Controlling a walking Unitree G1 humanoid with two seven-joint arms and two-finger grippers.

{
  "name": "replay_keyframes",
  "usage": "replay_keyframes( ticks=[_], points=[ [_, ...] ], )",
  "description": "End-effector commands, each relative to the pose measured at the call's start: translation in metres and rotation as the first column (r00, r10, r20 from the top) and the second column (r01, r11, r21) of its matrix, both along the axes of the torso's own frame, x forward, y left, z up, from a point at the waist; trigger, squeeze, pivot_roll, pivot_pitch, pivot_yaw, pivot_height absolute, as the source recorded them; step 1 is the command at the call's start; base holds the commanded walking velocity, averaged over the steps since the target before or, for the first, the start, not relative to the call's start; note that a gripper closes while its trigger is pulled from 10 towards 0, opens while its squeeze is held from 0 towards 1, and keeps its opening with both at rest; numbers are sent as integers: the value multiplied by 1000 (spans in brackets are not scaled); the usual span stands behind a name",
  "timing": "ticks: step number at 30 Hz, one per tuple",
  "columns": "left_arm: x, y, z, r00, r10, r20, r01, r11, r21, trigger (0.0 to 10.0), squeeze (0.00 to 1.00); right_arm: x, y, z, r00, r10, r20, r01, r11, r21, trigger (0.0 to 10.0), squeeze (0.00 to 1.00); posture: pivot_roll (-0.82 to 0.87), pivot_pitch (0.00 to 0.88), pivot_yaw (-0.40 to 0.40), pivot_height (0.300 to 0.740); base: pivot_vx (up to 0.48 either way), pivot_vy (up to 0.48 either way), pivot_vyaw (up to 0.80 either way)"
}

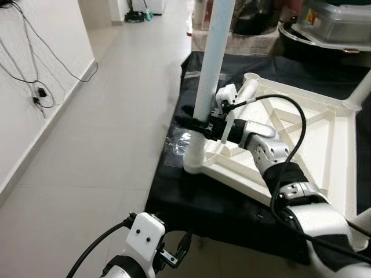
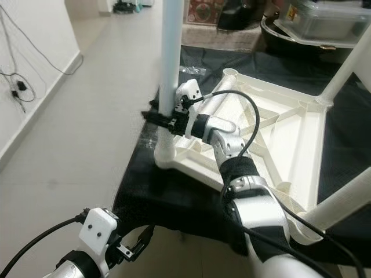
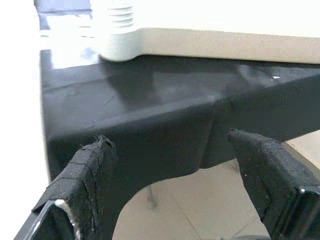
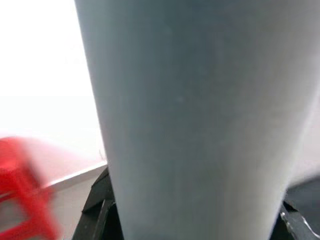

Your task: Building children table

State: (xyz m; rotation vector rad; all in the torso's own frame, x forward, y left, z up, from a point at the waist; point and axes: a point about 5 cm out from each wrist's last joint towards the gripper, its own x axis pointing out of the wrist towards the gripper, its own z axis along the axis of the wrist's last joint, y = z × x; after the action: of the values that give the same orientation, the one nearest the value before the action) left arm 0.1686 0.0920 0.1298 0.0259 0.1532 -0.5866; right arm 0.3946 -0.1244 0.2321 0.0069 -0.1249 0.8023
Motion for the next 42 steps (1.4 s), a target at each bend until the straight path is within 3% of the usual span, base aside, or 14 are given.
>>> replay_keyframes(
  ticks=[1,2,4,6,15,17,18,20,21,25,26,28,34,42],
  points=[
    [-1,-1,-3,1000,-8,-20,7,1000,-5,10000,0,-1,-29,-23,908,-409,-91,411,912,7,0,0,138,127,-67,740,0,0,0],
    [0,0,-4,1000,-11,-20,11,1000,-2,10000,0,-13,-40,-30,785,-614,-77,616,788,-8,0,0,130,123,-63,740,0,0,0],
    [0,0,-4,1000,-11,-20,11,1000,-2,10000,0,-13,-40,-30,785,-614,-77,616,788,-8,0,0,130,123,-63,740,0,0,0],
    [1,0,-5,1000,-14,-19,15,1000,3,10000,0,-41,-46,-39,571,-817,-82,819,574,-3,0,0,138,115,-60,740,0,0,0],
    [3,0,-6,1000,-13,-14,13,1000,5,10000,0,-63,-9,-46,433,-878,-202,901,432,53,0,0,138,100,-61,740,0,0,0],
    [4,0,-6,1000,-11,-15,11,1000,3,10000,0,-60,2,-44,459,-866,-200,888,455,66,1059,0,139,96,-67,740,0,0,0],
    [4,0,-6,1000,-10,-16,10,1000,1,10000,0,-62,7,-43,473,-858,-199,881,468,74,10000,333,138,94,-68,740,0,0,0],
    [4,0,-6,1000,-10,-16,10,1000,0,10000,0,-63,10,-42,481,-854,-199,877,475,78,10000,333,138,94,-68,740,0,0,0],
    [4,0,-6,1000,-10,-17,10,1000,0,10000,0,-64,12,-41,506,-840,-196,862,497,95,10000,1000,138,90,-69,740,0,0,0],
    [3,-1,-7,1000,-10,-18,10,1000,-3,10000,0,-64,13,-36,583,-793,-175,812,565,148,10000,1000,131,83,-69,740,0,0,0],
    [3,-1,-7,1000,-11,-18,11,1000,-4,10000,0,-63,12,-32,627,-763,-161,779,604,170,10000,208,130,82,-68,740,0,0,0],
    [3,-1,-7,1000,-12,-20,12,1000,-6,10000,0,-59,7,-28,683,-717,-138,729,657,193,10000,0,130,81,-68,740,0,0,0],
    [3,-2,-8,1000,-18,-23,18,1000,-10,10000,0,-42,-8,-19,911,-398,-106,411,895,175,10000,0,123,74,-66,740,0,0,0],
    [5,-2,-7,1000,-19,-20,19,1000,-13,10000,0,-36,-9,-14,954,259,-150,-250,965,77,10000,0,136,93,-63,740,0,0,0]
  ],
)
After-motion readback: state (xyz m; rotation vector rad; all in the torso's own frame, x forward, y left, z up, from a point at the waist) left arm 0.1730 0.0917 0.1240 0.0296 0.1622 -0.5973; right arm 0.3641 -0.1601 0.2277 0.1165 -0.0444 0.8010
